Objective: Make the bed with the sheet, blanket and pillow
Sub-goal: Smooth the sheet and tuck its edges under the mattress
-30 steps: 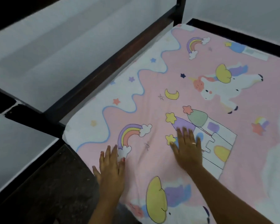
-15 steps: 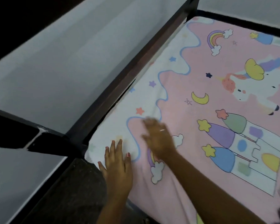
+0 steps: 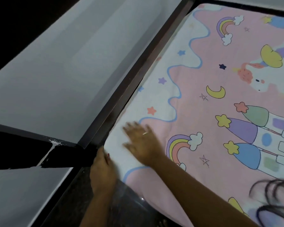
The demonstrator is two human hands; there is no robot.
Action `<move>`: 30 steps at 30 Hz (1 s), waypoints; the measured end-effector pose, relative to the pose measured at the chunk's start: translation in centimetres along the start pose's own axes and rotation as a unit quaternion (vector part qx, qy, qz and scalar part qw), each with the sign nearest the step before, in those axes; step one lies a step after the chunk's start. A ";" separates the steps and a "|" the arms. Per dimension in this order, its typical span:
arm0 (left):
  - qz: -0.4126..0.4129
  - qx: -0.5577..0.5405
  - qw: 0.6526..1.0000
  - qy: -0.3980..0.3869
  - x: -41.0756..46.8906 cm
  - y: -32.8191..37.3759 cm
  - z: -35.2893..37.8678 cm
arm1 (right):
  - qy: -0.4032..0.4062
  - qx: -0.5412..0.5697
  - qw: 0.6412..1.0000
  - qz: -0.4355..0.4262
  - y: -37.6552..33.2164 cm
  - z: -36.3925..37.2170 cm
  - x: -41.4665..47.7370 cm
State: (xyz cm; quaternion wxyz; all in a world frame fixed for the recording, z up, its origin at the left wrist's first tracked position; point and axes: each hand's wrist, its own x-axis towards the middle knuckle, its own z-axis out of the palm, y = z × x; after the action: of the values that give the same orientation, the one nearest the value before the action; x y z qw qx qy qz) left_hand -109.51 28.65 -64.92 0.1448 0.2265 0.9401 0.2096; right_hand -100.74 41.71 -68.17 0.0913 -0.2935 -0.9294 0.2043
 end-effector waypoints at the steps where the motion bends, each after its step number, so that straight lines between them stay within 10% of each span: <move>1: 0.007 0.038 0.999 0.012 0.0 -0.1 -0.2 | 0.037 -0.032 0.996 0.072 1.4 0.0 -0.2; 5: 0.003 0.115 0.993 0.032 -0.1 -0.3 -0.6 | 0.047 -0.063 0.967 0.242 1.2 0.7 -1.5; 13: 0.096 0.245 0.965 0.016 1.0 -0.3 -2.5 | -0.101 0.070 0.992 0.018 -3.1 -0.3 0.5; 18: 0.209 0.303 0.929 0.036 1.0 -1.4 -3.7 | 0.003 -0.028 0.991 0.130 -1.4 -0.3 -1.1; 26: 0.072 0.337 0.935 -0.089 0.8 -1.3 -3.0 | -0.113 -0.022 0.993 0.038 -5.0 1.2 -2.2; 30: 0.078 0.258 0.963 -0.021 -1.4 -0.2 -3.5 | -0.169 0.172 0.971 0.006 -3.7 -1.9 -0.6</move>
State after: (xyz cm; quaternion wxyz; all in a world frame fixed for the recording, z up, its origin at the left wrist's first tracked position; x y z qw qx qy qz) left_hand -109.65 26.69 -61.72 0.0841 0.3334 0.9384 -0.0339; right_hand -101.56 39.19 -64.87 -0.0191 -0.2405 -0.8806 0.4078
